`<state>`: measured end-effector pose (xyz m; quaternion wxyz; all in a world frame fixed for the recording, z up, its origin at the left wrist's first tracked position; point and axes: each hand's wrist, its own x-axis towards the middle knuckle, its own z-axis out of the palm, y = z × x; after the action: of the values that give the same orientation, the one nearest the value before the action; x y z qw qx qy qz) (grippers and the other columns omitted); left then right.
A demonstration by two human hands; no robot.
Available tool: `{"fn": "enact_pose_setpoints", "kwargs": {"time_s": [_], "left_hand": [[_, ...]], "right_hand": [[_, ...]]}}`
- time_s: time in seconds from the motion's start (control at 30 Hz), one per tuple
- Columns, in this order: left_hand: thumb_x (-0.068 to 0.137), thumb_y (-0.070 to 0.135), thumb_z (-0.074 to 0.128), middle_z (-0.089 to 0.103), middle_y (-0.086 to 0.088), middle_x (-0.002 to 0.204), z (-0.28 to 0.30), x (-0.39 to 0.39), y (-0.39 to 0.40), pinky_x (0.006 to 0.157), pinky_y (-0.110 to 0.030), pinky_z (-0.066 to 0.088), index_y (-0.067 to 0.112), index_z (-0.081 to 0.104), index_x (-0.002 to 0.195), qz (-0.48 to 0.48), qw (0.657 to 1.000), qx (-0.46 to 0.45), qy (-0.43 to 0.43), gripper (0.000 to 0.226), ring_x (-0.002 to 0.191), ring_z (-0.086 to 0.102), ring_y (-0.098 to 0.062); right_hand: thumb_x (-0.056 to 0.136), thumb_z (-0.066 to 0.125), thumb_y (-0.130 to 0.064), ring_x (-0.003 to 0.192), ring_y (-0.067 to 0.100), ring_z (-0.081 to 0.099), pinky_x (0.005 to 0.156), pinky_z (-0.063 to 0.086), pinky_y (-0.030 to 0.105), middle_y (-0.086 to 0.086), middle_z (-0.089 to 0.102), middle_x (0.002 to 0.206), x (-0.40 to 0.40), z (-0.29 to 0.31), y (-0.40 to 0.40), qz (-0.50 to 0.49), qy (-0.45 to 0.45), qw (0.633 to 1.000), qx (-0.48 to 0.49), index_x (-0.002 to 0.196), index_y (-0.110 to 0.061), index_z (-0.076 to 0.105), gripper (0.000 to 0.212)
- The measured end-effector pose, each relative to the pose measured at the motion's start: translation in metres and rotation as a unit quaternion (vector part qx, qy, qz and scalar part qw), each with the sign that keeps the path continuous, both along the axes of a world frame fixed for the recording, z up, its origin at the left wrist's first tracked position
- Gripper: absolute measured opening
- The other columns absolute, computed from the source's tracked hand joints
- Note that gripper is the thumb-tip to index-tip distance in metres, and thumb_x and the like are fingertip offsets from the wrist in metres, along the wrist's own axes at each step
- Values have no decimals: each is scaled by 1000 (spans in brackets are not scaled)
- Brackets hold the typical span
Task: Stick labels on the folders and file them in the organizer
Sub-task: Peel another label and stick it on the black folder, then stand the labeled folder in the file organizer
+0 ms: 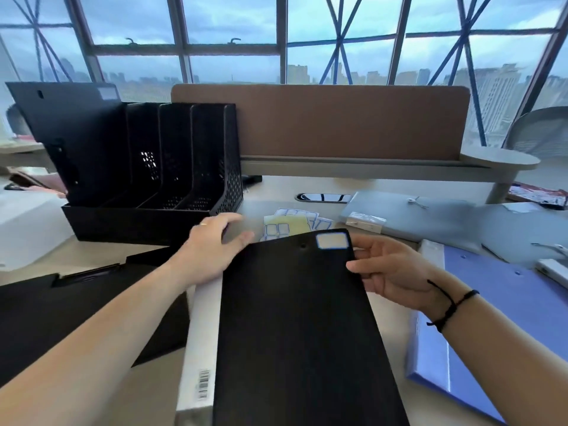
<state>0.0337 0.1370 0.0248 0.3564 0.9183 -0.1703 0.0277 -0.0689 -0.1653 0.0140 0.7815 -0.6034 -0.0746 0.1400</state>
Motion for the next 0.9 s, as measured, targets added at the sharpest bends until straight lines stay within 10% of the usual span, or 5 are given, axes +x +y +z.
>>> {"fn": "enact_pose_setpoints", "kwargs": {"time_s": [0.2,0.37,0.67,0.8,0.9], "left_hand": [[87,56,66,58,5,132,0,-55,44,102,-36,45,27,29,154,64,984,-114,122,82,117,58,-15],[95,21,65,77,-3,107,-2,-72,62,84,-40,56,14,67,118,37,937,-274,215,24,97,73,-21],[95,9,60,74,-18,112,-1,-90,97,90,-50,55,6,67,121,10,853,-394,342,26,105,70,-37],[95,6,59,75,-17,107,17,-78,121,81,-46,56,8,68,119,46,847,-450,278,26,99,71,-37],[95,6,60,75,-18,103,36,-64,143,77,-46,58,11,69,114,79,846,-485,209,21,93,71,-35]], "right_hand": [[92,49,11,111,30,67,84,60,34,21,67,126,-1,11,22,-82,-48,995,15,130,-5,61,43],[95,45,13,97,27,73,76,62,33,19,72,114,12,21,52,-176,-39,983,46,124,-2,63,38],[92,53,11,95,35,73,78,60,47,17,76,102,45,42,104,-356,-70,932,26,114,-8,69,33],[89,67,3,78,17,73,54,56,26,5,71,100,54,64,143,-346,-137,923,-100,121,-20,55,42],[79,81,-17,101,17,63,74,55,30,1,52,121,71,73,175,-318,-185,883,-291,130,-31,47,63]]}}
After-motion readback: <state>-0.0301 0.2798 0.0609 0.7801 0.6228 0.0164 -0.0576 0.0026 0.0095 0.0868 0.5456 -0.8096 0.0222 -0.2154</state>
